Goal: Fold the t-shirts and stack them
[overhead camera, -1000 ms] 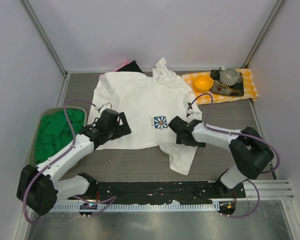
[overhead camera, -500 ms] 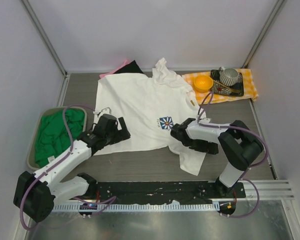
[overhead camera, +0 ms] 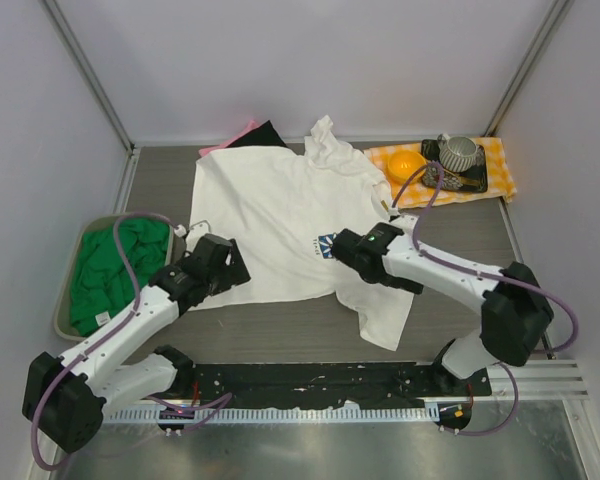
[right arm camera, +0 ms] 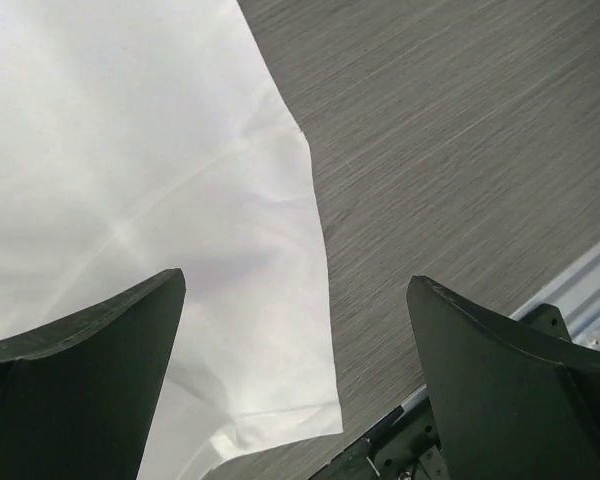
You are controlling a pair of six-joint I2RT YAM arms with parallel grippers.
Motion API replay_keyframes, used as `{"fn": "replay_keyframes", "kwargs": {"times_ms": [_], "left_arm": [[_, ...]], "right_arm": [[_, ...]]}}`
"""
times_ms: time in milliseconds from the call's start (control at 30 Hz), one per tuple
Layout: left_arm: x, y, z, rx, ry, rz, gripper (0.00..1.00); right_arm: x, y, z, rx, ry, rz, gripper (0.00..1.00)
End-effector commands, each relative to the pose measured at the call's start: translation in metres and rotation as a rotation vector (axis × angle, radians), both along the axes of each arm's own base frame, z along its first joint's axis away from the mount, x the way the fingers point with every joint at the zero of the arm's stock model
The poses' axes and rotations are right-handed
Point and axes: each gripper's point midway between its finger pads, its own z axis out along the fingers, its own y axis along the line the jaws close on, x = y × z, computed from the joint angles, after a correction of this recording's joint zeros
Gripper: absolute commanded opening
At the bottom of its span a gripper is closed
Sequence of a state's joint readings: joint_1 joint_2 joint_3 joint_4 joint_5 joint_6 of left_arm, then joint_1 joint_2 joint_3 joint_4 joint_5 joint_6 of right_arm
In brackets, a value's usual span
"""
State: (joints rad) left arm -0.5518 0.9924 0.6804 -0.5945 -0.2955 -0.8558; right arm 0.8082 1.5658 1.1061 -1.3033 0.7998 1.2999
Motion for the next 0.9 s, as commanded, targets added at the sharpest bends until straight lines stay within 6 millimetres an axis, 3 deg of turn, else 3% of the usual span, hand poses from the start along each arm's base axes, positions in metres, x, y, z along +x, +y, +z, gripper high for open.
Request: {"fn": "replay_keyframes", "kwargs": {"times_ms": [0, 67, 100, 133, 167, 200, 333, 500, 633, 867], "left_arm": [[-0.003, 0.038, -0.003, 0.13, -0.004, 0.168, 1.0], [-0.005, 0.04, -0.016, 0.118, 0.001, 0.19, 1.0], [-0.006, 0.039, -0.021, 0.096, 0.011, 0.198, 1.0], [-0.01, 0.041, -0.031, 0.071, 0.027, 0.24, 1.0], [-0.01, 0.043, -0.035, 0.048, 0.028, 0.269, 1.0], [-0.01, 0.044, -0.04, 0.007, 0.044, 0.3, 1.0], [-0.019, 0.061, -0.059, -0.067, 0.066, 0.435, 0.99], [-0.022, 0.081, -0.048, -0.095, 0.016, 0.554, 0.94], [-0.024, 0.096, -0.038, -0.067, -0.007, 0.602, 0.93], [-0.038, 0.11, -0.058, 0.003, 0.087, 0.644, 0.88]], "right_arm": [[0.013, 0.014, 0.033, 0.126, -0.12, 0.107, 1.0], [0.012, 0.024, 0.029, 0.178, -0.125, 0.183, 1.0], [0.019, 0.033, 0.041, 0.243, -0.188, 0.234, 1.0], [0.016, 0.033, 0.035, 0.253, -0.183, 0.272, 1.0], [0.02, 0.048, 0.039, 0.336, -0.221, 0.313, 1.0], [0.02, 0.05, 0.05, 0.383, -0.265, 0.344, 1.0], [0.014, 0.047, 0.056, 0.401, -0.298, 0.434, 0.99], [0.008, 0.054, 0.043, 0.418, -0.248, 0.5, 0.99], [-0.001, 0.058, 0.021, 0.439, -0.194, 0.539, 0.99], [-0.004, 0.063, 0.019, 0.471, -0.196, 0.571, 0.99]]}}
